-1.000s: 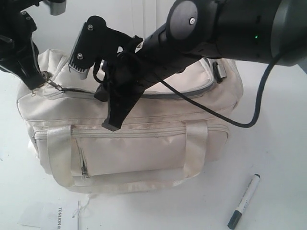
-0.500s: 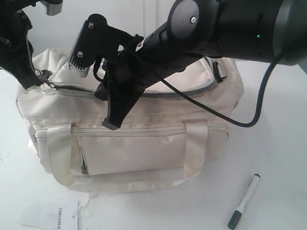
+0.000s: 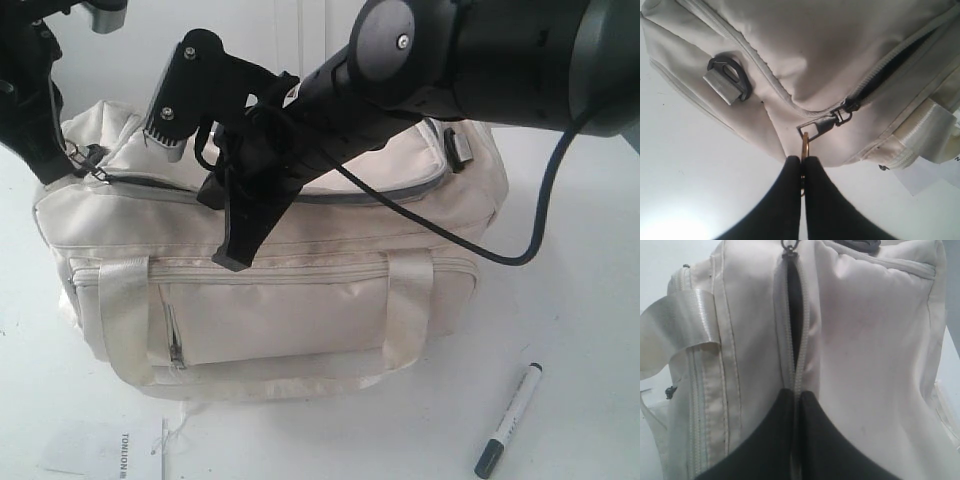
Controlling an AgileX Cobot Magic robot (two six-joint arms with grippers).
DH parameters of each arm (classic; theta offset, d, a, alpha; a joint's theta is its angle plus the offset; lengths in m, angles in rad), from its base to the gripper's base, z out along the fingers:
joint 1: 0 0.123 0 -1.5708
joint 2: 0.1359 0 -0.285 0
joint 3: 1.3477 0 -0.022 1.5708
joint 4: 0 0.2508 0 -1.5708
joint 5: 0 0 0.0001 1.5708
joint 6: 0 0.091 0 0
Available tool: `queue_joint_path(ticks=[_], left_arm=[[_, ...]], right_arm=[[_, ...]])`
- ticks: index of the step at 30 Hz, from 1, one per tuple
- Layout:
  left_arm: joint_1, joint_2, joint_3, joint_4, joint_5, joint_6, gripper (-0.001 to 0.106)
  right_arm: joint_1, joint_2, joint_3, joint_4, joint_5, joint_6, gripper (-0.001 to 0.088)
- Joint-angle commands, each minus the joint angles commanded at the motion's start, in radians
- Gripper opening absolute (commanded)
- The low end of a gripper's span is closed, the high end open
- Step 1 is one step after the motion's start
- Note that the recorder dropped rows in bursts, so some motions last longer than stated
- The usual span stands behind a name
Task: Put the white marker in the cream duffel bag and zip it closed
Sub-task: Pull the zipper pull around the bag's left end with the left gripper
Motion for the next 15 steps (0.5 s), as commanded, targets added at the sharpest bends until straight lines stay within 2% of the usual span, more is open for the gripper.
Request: queue_joint_path(ticks=[7,11,15], left_arm=[[0.0,0.0,0.005,0.025,0.0,0.0,0.0],[0.0,0.0,0.042,0.043,0.0,0.011,0.0],[0.0,0.0,0.079,0.1,0.0,-0.033,0.0]], right_arm=[[0.0,0.0,0.0,0.0,0.0,0.0,0.0],[0.0,0.0,0.0,0.0,0.0,0.0,0.0],[0.0,0.0,0.0,0.0,0.0,0.0,0.0]])
